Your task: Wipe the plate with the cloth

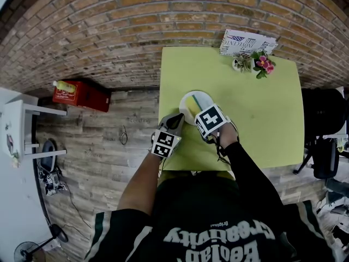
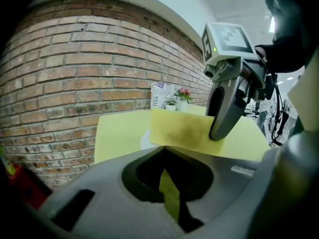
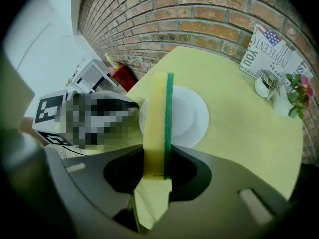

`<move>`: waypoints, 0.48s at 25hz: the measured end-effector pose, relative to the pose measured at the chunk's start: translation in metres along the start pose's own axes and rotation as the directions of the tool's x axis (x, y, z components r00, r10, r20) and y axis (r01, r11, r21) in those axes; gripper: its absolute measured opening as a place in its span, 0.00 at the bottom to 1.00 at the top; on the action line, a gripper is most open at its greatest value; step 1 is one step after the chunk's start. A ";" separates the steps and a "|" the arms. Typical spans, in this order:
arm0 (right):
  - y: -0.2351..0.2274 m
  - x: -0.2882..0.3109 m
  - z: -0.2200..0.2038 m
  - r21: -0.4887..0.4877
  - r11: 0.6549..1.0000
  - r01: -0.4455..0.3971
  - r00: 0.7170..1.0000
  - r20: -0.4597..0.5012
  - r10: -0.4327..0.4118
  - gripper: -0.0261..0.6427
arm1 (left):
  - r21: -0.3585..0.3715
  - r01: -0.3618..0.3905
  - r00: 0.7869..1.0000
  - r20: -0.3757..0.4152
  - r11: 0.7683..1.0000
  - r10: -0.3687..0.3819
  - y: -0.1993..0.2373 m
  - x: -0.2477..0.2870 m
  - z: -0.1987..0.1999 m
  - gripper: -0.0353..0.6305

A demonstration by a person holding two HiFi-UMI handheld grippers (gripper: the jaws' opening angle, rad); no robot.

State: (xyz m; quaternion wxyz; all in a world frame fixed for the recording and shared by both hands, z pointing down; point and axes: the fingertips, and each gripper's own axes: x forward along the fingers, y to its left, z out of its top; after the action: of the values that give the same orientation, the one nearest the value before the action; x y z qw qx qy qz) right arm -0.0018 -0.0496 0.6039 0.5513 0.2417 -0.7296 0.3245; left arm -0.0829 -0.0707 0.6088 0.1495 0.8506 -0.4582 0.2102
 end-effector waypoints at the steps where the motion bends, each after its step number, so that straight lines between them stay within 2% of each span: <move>1: -0.004 -0.001 -0.001 0.006 1.000 0.004 1.000 0.000 -0.004 0.24 | 0.001 -0.001 1.000 0.002 1.000 0.001 0.000 0.000 0.000 0.06; 12: -0.039 -0.012 -0.020 0.064 0.997 0.046 0.999 -0.003 -0.046 0.24 | -0.001 0.001 1.000 0.004 1.000 -0.001 0.000 0.000 0.000 0.06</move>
State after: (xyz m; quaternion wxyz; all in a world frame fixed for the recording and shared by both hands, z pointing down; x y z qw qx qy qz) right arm 0.0425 -0.0612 0.6040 0.5512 0.2756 -0.7126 0.3353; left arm -0.0831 -0.0709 0.6085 0.1492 0.8513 -0.4580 0.2079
